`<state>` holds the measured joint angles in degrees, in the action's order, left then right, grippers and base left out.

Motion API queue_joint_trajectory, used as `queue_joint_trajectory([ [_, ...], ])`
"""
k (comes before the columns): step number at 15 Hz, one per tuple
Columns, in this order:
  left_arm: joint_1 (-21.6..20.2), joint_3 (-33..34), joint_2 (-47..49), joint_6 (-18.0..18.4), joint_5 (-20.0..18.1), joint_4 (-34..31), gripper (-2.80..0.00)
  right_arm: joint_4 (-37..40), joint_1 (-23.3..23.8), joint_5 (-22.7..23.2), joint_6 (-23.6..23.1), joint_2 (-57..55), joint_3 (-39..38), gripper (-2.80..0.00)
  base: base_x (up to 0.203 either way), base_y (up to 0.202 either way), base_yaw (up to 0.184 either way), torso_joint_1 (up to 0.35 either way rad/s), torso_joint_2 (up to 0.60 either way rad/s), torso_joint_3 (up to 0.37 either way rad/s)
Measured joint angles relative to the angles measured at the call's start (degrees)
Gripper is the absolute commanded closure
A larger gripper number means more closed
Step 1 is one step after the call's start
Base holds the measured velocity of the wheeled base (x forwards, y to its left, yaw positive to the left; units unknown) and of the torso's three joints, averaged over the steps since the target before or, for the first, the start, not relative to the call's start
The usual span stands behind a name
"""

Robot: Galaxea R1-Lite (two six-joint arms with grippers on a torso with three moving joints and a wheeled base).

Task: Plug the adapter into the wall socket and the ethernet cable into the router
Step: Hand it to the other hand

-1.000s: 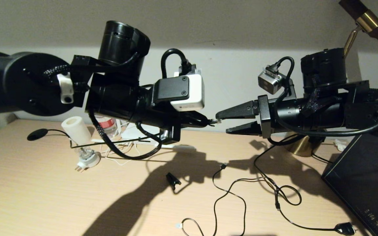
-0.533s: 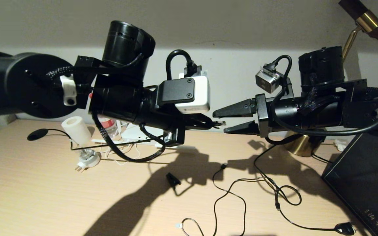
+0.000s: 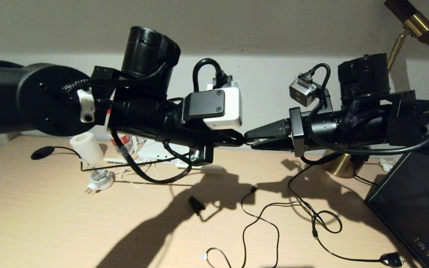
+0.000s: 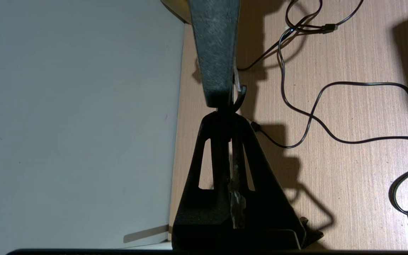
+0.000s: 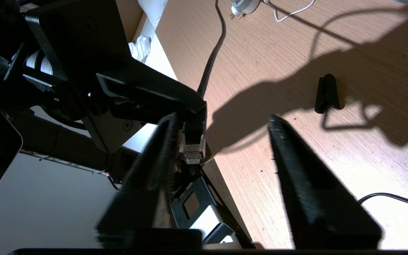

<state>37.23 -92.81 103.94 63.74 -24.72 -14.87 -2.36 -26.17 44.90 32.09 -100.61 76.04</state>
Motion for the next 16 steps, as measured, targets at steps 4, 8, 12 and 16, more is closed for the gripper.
queue_joint_trajectory([
  [4, 0.02, -0.23, 0.87, -0.07, 0.00, 0.31, 0.00, -0.06, -0.30, 0.12, -0.01, 0.11, -0.30, 0.00, 0.000, 0.000, 0.000, 0.000, 0.00, 0.000],
  [8, 0.00, -0.44, 1.55, -0.10, -0.80, 0.96, 0.00, 0.05, -0.66, -0.05, 0.07, 0.12, -0.46, 0.00, 0.000, 0.000, 0.000, 0.000, 0.00, 0.000],
  [12, 0.02, -0.38, 1.96, -0.10, -0.96, 1.27, -2.80, 0.13, -0.72, -0.06, 0.19, 0.11, -0.57, 0.00, 0.000, 0.000, 0.000, 0.000, 0.00, 0.000],
  [16, 0.23, 0.16, 1.71, -0.10, -1.10, 1.76, -2.80, 0.26, -0.76, 0.02, 0.83, 0.11, -0.96, 0.00, 0.000, 0.000, 0.000, 0.000, 0.00, 0.000],
])
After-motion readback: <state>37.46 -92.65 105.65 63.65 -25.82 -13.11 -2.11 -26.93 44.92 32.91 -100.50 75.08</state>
